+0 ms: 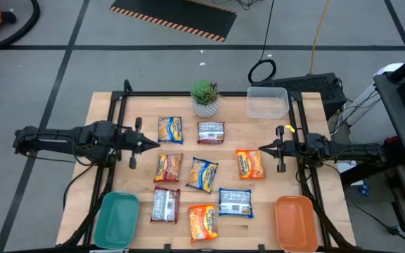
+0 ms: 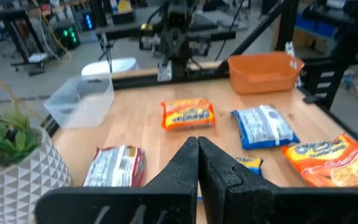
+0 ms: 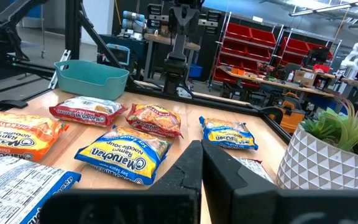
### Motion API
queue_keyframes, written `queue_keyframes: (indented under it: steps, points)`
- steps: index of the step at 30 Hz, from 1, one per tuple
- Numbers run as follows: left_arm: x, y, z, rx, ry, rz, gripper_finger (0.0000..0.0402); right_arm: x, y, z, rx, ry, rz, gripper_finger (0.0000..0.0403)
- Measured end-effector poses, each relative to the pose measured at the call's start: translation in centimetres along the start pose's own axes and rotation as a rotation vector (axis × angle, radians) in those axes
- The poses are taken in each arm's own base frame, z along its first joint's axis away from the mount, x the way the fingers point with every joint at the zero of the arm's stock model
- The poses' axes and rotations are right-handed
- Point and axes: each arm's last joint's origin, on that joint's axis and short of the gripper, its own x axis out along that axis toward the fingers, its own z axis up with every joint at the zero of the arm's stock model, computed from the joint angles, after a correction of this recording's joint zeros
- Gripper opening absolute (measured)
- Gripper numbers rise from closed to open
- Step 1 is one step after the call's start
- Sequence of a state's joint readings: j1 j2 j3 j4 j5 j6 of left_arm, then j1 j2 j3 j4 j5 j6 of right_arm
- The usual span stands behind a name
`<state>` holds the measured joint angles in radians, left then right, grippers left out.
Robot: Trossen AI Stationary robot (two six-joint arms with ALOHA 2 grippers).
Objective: Sort Maruchan noodles
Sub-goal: Put the top orange noodle pack into the green bin
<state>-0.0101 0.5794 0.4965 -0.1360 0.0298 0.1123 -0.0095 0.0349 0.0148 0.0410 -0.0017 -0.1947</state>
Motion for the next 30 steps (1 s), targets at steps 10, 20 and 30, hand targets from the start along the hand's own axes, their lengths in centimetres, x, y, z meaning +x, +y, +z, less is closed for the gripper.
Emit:
queue_keyframes:
  steps: [10,20,30]
  points:
    - [3.2,0.1,-0.6,-0.031,0.06,0.009,0.0005,0.0,-0.1,0.3,0.118,-0.033,-0.006,0.0]
    - [5.1,0.5,0.3,0.096,-0.009,0.033,0.0005,-0.1,-0.6,0.6,0.475,-0.08,-0.159,0.0]
    - [4.7,2.3,2.7,0.095,0.008,0.107,0.0005,1.3,-0.3,-1.4,0.658,0.217,-0.242,0.0]
